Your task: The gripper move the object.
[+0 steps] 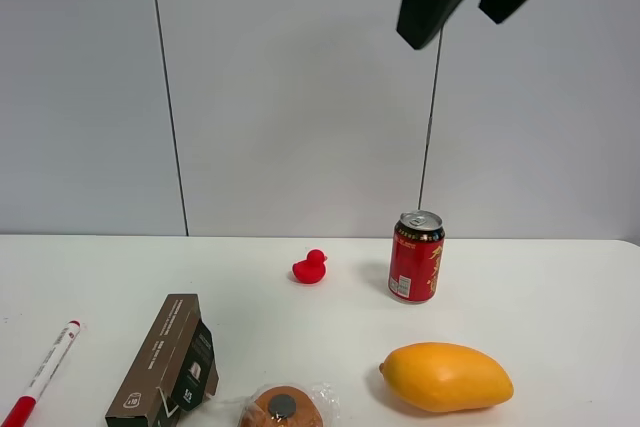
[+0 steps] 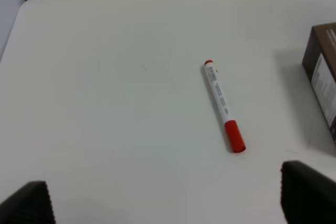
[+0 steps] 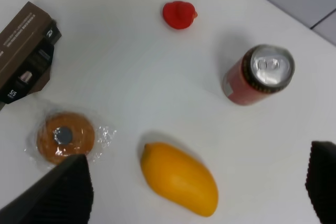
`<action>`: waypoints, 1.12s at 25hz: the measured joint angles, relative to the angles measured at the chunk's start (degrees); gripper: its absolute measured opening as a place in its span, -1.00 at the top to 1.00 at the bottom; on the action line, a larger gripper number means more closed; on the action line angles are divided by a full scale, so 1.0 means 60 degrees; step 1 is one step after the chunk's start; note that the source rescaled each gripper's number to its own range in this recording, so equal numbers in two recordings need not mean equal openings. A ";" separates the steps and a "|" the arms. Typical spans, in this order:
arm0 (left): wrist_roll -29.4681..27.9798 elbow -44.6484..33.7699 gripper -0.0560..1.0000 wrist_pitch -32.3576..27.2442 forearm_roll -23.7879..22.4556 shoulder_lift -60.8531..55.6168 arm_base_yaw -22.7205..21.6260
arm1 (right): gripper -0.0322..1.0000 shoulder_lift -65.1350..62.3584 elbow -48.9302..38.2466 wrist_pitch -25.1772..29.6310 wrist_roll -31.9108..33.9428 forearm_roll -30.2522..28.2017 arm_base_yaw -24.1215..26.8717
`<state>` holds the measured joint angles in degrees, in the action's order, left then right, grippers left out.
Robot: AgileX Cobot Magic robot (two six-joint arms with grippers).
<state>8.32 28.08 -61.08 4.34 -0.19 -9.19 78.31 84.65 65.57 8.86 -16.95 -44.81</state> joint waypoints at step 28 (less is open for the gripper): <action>0.0000 0.0000 -1.00 0.0000 0.0000 0.0000 0.0000 | -0.71 -0.9968 -0.7938 -0.0955 0.0627 0.1561 0.6280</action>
<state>8.32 28.08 -61.08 4.34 -0.19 -9.19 18.50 37.03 59.84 12.62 -7.58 -7.13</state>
